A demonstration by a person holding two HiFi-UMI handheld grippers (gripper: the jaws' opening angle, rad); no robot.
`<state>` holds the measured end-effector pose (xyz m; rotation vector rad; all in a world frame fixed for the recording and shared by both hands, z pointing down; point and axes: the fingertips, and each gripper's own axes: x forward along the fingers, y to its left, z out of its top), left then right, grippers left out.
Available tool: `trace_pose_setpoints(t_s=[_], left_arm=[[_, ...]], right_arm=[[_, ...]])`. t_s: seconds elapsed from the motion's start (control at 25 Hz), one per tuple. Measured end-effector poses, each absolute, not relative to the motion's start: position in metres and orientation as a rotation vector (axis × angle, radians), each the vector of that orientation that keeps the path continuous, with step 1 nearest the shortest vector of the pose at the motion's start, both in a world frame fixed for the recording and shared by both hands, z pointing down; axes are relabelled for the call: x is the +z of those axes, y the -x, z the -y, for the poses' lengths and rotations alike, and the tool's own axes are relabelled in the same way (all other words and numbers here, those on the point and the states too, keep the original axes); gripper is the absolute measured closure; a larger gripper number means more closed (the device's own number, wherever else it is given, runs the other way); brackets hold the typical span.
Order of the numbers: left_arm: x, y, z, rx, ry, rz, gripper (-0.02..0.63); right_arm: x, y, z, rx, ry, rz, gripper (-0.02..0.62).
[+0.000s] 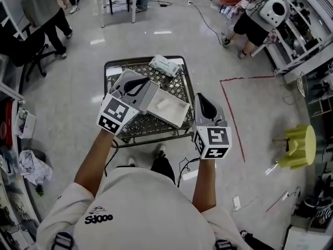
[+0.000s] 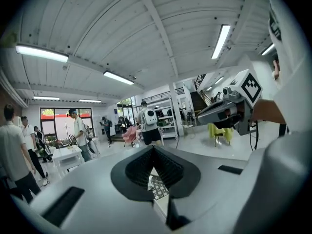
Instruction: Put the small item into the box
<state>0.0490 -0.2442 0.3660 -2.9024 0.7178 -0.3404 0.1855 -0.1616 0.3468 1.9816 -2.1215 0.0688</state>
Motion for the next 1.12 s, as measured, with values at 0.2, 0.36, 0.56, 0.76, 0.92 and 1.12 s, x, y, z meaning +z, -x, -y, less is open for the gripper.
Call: trace_pose_setpoints(t_s=[0.2, 0.36, 0.56, 0.76, 0.92, 1.12], left_arm=[[0.334, -0.024, 0.222, -0.265, 2.841, -0.717, 0.6], [0.317, -0.009, 0.21, -0.212, 2.816, -0.729, 0.6], [0.306, 0.002, 0.199, -0.172, 2.802, -0.721, 0.6], [0.296, 0.009, 0.189, -0.15, 2.775, -0.713, 0.6], [0.293, 0.009, 0.183, -0.157, 2.728, -0.704, 0.6], [0.292, 0.009, 0.18, -0.158, 2.726, -0.695, 0.6]], right_arm=[[0.321, -0.158, 0.144, -0.039, -1.983, 2.129, 0.584], [0.308, -0.141, 0.134, -0.092, -1.967, 2.145, 0.584], [0.296, -0.124, 0.124, -0.146, -1.949, 2.162, 0.584], [0.291, -0.107, 0.12, -0.185, -1.903, 2.171, 0.585], [0.296, -0.106, 0.12, -0.173, -1.888, 2.126, 0.586], [0.296, -0.105, 0.12, -0.168, -1.889, 2.132, 0.586]])
